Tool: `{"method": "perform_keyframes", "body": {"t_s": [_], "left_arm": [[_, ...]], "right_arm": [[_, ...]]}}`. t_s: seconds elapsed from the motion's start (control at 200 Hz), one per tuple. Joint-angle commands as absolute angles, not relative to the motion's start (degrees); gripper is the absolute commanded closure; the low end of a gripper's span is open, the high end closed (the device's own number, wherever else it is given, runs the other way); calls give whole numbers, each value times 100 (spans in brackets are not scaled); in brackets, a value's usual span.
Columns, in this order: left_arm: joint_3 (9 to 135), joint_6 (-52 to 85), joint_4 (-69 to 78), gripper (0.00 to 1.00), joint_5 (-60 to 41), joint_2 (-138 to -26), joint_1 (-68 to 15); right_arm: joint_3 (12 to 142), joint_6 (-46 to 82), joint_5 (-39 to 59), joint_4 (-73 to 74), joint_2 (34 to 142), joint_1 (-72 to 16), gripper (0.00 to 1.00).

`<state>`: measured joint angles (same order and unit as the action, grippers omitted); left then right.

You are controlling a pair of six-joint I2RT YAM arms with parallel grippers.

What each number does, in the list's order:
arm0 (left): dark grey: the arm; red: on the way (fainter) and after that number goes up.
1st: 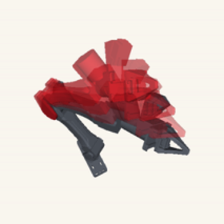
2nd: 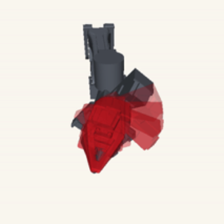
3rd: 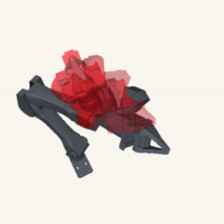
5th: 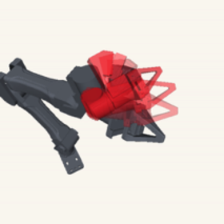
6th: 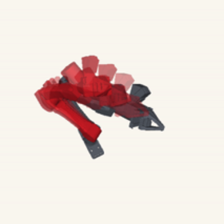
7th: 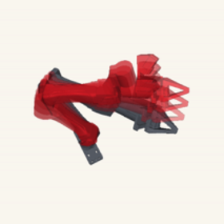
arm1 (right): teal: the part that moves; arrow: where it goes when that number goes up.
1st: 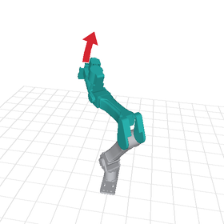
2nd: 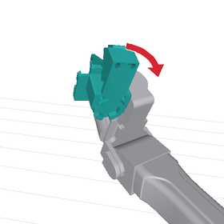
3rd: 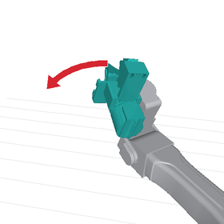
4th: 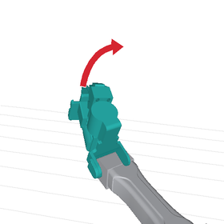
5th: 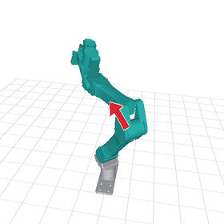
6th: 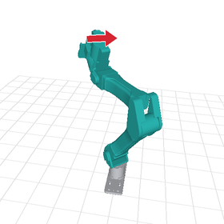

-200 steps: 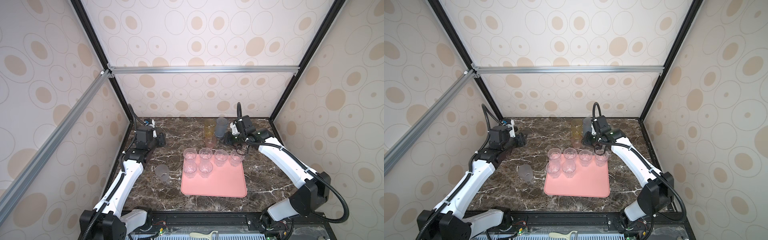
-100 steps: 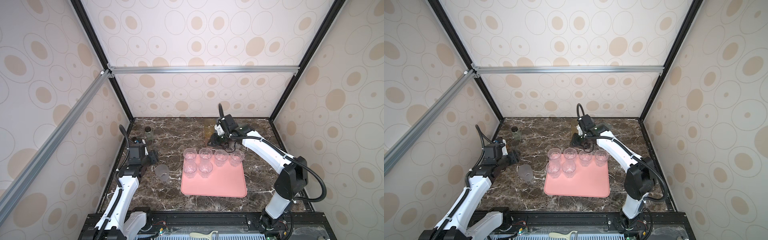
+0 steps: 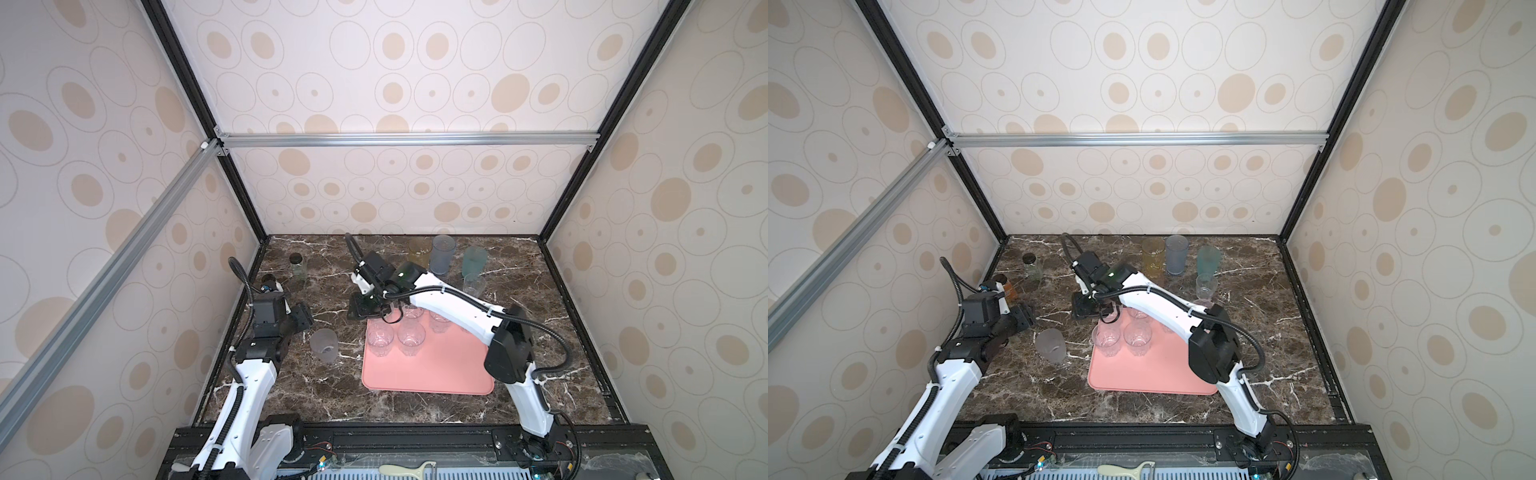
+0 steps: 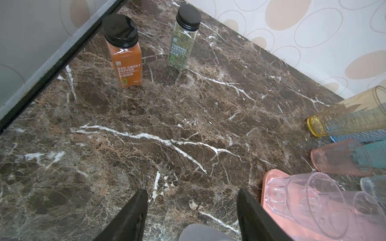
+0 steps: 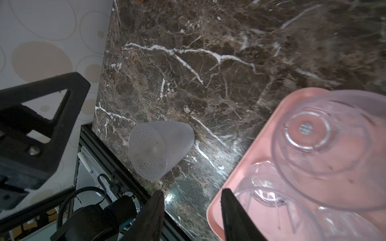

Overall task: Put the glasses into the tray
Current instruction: 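Grasp the frosted clear glass lying beside the left arm with the right gripper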

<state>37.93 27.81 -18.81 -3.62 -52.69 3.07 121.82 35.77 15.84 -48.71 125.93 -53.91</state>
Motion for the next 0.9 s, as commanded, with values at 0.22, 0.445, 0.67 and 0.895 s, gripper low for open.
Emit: {"method": "perform_keyframes", "body": {"t_s": [0.22, 0.445, 0.67, 0.895], "left_arm": [[3912, 2417, -1594, 29, -162, -5138, 360], [3929, 2341, -1549, 29, -182, -5124, 357], [3936, 2321, -1514, 29, -216, -5131, 347], [3968, 2312, -1505, 30, -229, -5131, 351]], "right_arm": [[13853, 3520, 1744, -5683, 13832, -5791, 56], [14001, 3512, 1635, -5664, 14142, -5847, 61], [14166, 3454, 1487, -5735, 14368, -5897, 63], [14380, 3407, 1200, -5801, 14551, -5908, 75]]}}
